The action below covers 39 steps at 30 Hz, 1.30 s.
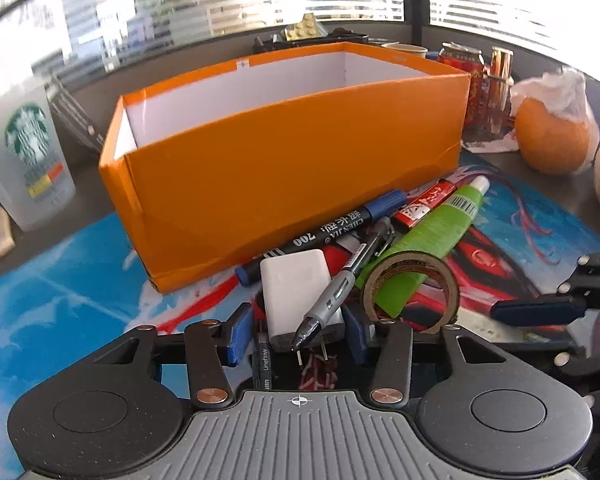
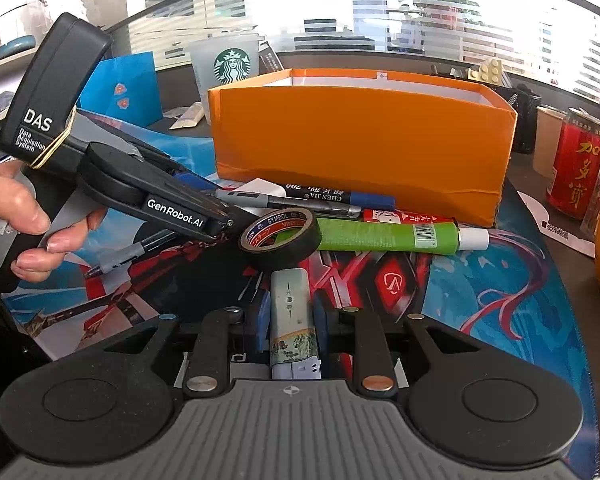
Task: Organize rigid objects
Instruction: 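Grasp the white charger with the left gripper while the right gripper grasps the white-green stick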
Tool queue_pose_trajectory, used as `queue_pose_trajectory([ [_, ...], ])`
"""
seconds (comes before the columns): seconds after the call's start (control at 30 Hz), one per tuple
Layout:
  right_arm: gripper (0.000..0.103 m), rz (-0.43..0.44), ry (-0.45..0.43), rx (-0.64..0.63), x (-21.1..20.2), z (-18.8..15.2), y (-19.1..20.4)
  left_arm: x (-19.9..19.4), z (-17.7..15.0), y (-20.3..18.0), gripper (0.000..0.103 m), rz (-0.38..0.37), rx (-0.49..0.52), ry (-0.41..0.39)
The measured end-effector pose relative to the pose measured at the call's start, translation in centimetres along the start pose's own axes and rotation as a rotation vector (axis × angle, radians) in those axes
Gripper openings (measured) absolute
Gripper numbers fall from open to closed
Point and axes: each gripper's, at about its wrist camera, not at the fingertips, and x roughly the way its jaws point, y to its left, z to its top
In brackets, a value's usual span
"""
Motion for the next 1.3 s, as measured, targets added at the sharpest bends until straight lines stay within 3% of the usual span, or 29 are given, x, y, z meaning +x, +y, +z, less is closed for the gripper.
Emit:
queue_pose_trajectory([
  [0.03,0.022,0.000,0.000,0.000,0.0,0.0,0.0,-0.1,-0.1,-0.3,0.039,0.014,0.025,-0.011],
  [0.13,0.022,0.001,0.000,0.000,0.0,0.0,0.0,-0.2,-0.2,-1.3,0.040,0.060,0.089,-0.021],
  [0.27,0.022,0.001,0.000,-0.001,0.0,0.0,0.0,-0.3,0.1,-0.7,0.039,0.042,0.054,-0.013],
  [0.4,0.022,0.002,0.000,-0.002,0.0,-0.1,0.0,-0.2,-0.2,-1.8,0.040,0.054,0.131,-0.026],
  [0.57,0.021,-0.003,-0.004,-0.004,0.1,0.0,0.1,0.3,0.4,0.1,0.039,-0.012,0.007,-0.014],
  [0.73,0.021,-0.042,-0.008,-0.044,-0.1,0.1,0.6,-0.3,-0.1,-0.2,0.038,0.042,0.031,-0.040],
  [0.93,0.021,-0.074,-0.032,-0.081,-0.6,0.6,1.1,-2.5,0.2,0.9,0.036,0.158,0.062,-0.117],
  [1.2,0.019,-0.110,-0.078,-0.143,-1.2,2.0,2.1,-4.6,0.8,3.6,0.036,0.166,-0.001,-0.164],
  [1.23,0.009,-0.111,-0.080,-0.151,-1.1,2.2,2.2,-4.9,0.8,3.8,0.036,0.156,-0.013,-0.166],
  [1.3,0.007,-0.106,-0.086,-0.158,-1.0,2.4,2.5,-5.3,0.7,4.4,0.036,0.138,-0.036,-0.170],
])
